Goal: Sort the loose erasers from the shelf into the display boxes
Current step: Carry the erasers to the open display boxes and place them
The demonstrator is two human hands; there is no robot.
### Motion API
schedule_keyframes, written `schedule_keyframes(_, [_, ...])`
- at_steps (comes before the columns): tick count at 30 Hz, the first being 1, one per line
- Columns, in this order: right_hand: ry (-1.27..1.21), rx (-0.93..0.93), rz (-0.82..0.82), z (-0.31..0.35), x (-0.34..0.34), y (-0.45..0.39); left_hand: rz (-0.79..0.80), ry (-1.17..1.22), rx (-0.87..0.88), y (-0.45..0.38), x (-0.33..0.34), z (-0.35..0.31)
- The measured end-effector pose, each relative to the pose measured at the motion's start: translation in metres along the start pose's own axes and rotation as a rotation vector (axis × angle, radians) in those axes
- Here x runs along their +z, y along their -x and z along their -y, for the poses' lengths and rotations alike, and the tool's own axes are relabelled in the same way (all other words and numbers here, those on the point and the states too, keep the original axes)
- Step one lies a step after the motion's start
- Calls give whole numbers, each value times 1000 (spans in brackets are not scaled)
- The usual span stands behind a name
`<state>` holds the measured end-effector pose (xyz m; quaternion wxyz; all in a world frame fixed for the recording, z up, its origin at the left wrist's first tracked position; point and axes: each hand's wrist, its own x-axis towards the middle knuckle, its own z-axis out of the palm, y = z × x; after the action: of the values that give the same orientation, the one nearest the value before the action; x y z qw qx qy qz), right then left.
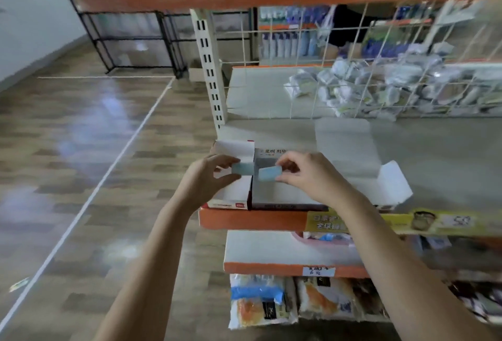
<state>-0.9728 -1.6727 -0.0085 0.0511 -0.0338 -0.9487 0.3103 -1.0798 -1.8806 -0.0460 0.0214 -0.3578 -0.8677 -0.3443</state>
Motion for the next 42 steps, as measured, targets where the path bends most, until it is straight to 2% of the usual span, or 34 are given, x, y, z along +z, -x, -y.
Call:
schedule_keyframes(4, [64,26,24,-1,12,9,-3,81,-25,2,4,4])
schedule_keyframes(12, [30,47,68,-3,32,9,6,140,-69,5,6,11])
schedule_keyframes(26, [-66,121,179,-9,38,12,47,101,-97,10,4,9])
schedule_keyframes(38, [-148,224,189,-16,40,3,38,107,-88,7,3,7])
schedule_keyframes(42, [-165,265,249,-18,40,-3,39,101,-99,6,2,8])
